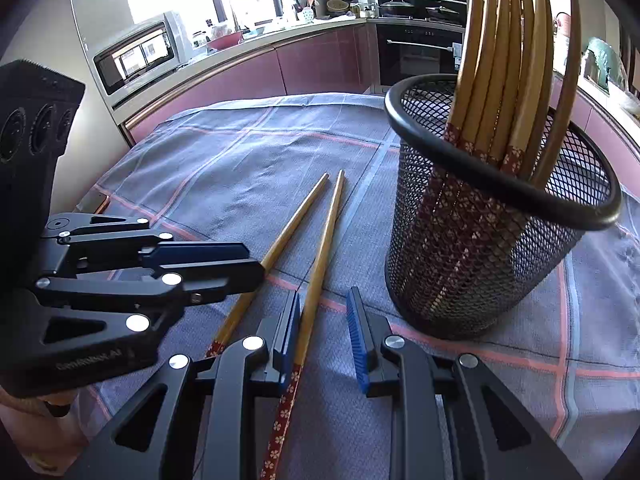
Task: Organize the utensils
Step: 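Close the right tool on one of the last chopsticks while the left tool grasps the other, then lift the right tool's chopstick upright while the left tool raises its own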
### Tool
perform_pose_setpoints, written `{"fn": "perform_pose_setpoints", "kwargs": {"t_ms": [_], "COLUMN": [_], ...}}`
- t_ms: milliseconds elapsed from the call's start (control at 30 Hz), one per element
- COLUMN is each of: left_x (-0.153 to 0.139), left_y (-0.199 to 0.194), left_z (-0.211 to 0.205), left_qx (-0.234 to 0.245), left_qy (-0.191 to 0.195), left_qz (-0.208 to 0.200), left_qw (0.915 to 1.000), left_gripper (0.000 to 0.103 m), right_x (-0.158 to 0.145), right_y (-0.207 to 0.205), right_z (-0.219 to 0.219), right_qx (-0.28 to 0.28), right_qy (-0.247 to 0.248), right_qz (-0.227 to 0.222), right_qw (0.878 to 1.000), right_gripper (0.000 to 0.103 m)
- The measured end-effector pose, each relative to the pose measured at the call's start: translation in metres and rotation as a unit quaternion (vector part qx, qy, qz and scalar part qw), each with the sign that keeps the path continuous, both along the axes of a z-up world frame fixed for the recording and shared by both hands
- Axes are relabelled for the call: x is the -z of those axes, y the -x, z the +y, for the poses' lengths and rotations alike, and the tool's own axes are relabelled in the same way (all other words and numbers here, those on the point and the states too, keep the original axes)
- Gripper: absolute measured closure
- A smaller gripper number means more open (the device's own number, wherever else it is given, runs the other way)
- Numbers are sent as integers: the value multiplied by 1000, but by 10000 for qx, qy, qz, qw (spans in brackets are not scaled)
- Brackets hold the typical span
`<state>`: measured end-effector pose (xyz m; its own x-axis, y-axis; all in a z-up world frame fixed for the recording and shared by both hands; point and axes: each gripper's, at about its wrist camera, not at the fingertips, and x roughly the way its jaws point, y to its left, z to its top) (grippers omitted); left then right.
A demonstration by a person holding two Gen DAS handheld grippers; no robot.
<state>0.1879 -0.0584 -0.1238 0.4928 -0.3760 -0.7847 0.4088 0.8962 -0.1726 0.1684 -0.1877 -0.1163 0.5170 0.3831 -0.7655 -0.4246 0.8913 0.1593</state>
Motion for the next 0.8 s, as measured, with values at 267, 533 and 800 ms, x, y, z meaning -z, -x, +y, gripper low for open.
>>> {"fn": "perform_pose_setpoints", "kwargs": {"t_ms": [267, 533, 800], "left_x": [9, 12, 8], "left_y": [-7, -2, 2], "left_z": [-4, -4, 2], "left_qx": [-73, -268, -379], "left_qy": [-135, -151, -33], "left_qz": [64, -3, 15], "left_qw": [9999, 9995, 9993], "left_gripper": [90, 93, 96], "right_x": [2, 4, -6], "right_y": [-6, -10, 0], "right_z": [1, -8, -19], "right_qx": [101, 322, 308], "right_qy": [-37, -347, -658], "right_qz": [-45, 57, -23], "right_qw": [9999, 9989, 9974], "right_gripper": [86, 97, 97]}}
